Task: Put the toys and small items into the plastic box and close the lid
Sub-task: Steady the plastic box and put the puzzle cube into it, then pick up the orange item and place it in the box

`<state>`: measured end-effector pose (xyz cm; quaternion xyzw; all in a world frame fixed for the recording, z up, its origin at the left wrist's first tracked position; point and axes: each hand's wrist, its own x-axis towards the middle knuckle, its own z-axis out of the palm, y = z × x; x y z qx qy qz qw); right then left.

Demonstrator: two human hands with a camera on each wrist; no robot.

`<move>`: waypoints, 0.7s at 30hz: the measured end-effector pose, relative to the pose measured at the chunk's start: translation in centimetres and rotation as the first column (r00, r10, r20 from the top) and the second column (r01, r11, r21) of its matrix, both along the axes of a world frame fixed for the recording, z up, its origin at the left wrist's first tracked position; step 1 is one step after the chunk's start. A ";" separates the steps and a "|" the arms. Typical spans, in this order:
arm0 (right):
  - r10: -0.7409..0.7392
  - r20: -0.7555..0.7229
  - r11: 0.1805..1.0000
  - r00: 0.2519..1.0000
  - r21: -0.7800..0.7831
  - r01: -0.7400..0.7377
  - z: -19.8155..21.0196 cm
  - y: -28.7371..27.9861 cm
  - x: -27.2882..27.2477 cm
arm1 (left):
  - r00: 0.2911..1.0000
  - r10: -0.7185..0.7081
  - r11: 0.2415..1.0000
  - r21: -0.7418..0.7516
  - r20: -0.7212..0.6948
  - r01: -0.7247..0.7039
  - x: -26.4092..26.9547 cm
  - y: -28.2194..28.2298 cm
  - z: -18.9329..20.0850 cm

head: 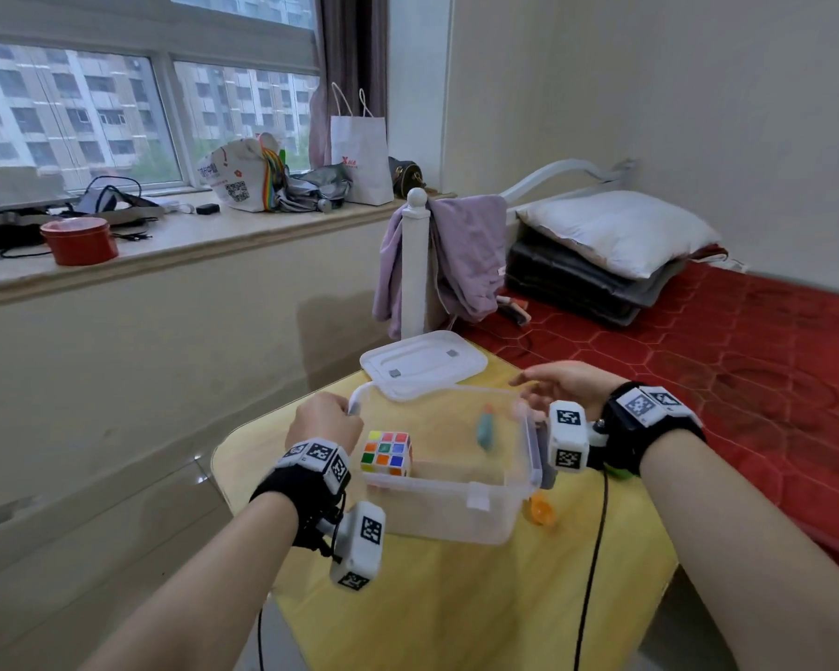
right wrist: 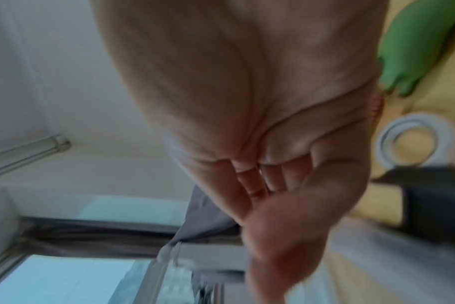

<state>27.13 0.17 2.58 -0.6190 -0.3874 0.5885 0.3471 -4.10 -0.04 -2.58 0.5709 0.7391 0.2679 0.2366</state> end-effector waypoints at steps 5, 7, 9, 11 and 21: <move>0.124 0.347 0.974 0.930 -0.223 -0.046 -5.4 -1.8 2.4 | 0.995 0.028 0.999 0.028 -0.100 -0.025 0.9 -0.3 0.0; 0.181 0.437 0.951 0.881 -0.305 -0.044 -8.0 -2.3 2.9 | 0.988 0.005 1.000 0.015 -0.154 -0.002 0.8 -0.2 0.3; 0.171 0.401 0.943 0.900 -0.332 -0.031 -10.3 -2.3 3.2 | 0.980 -0.018 1.000 0.004 -0.201 0.019 0.7 -0.1 0.5; 0.165 0.427 0.959 0.889 -0.282 -0.043 -10.9 -2.5 2.4 | 0.972 -0.029 1.000 0.002 -0.233 0.031 0.7 0.1 0.7; -0.012 0.609 0.995 0.793 -0.074 0.072 -18.7 1.3 4.4 | 0.968 -0.031 0.998 0.047 -0.248 0.044 0.4 0.0 0.2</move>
